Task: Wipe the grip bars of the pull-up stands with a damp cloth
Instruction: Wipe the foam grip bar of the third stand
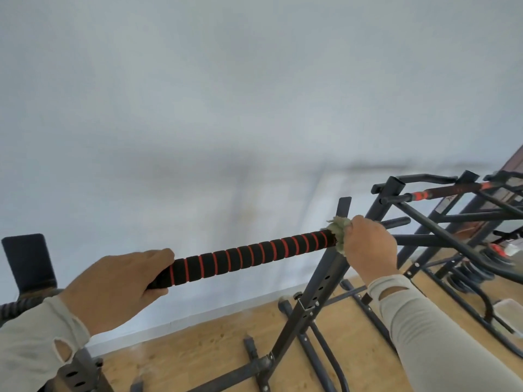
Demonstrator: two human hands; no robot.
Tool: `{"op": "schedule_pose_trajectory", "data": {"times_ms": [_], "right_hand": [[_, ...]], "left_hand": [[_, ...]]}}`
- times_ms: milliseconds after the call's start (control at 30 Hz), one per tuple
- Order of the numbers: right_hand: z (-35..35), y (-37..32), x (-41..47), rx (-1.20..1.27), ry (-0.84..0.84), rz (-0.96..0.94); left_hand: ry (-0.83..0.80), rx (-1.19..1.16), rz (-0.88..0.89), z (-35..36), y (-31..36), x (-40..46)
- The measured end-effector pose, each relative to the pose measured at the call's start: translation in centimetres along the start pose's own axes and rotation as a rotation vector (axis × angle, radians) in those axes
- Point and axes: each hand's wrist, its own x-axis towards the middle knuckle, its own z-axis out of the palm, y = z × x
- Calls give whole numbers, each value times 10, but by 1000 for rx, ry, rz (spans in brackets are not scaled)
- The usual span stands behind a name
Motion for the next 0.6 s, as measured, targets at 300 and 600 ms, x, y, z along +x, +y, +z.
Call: {"op": "schedule_pose_trajectory", "data": {"times_ms": [300, 600], "right_hand": [[4, -53, -29, 238, 4, -52], [-8, -212, -141, 485, 65, -617]], "left_hand": [[-177, -261, -184, -17, 12, 4], [-137, -426, -208, -12, 3, 1]]}}
